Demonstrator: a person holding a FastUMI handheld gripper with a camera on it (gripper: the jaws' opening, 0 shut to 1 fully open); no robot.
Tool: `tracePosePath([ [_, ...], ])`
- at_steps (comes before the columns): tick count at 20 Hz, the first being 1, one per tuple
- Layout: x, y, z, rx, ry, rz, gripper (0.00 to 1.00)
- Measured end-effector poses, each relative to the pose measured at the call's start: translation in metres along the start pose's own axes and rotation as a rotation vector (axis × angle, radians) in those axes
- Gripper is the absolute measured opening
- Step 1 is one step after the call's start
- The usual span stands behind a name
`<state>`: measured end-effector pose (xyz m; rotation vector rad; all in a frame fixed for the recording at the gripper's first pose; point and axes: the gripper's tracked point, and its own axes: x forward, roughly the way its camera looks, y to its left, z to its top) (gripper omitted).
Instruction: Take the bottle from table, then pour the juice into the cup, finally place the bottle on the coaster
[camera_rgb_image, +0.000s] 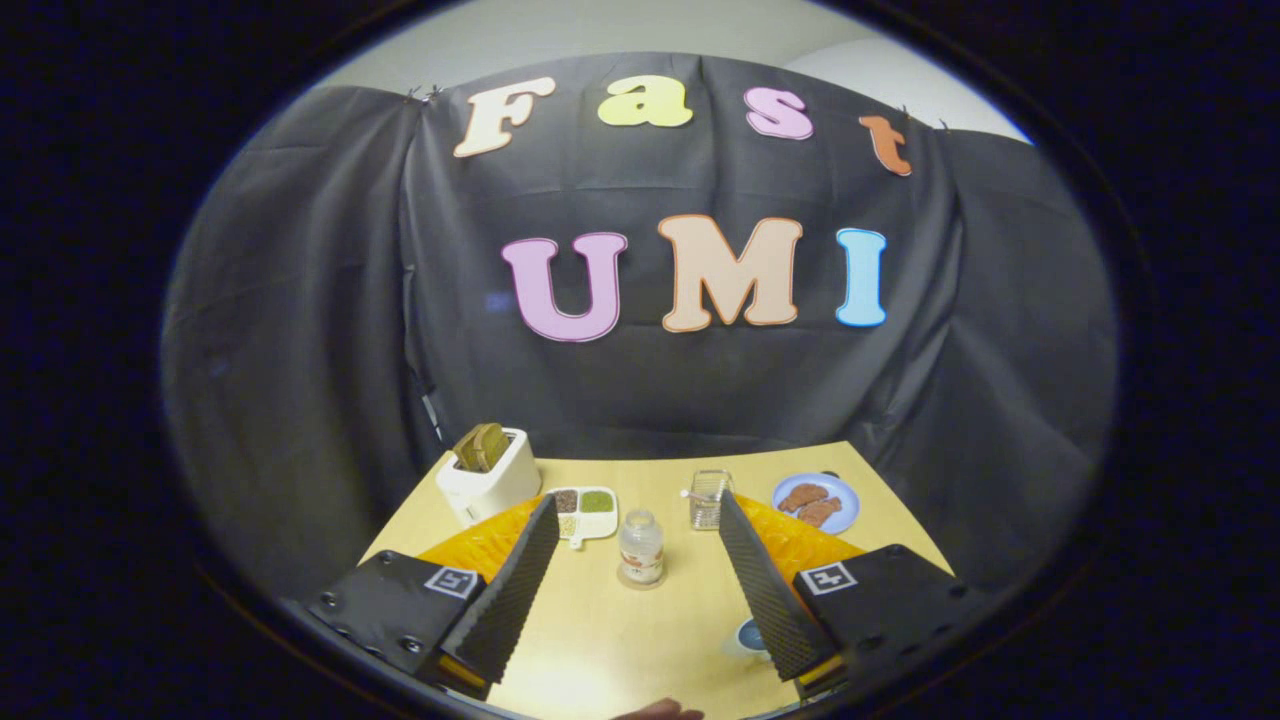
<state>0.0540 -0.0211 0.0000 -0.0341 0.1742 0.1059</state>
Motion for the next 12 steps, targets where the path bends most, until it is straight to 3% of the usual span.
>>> tracePosePath([
  [12,-0.021,-0.012,-0.01,0.03,0.01,0.022,1.0],
])
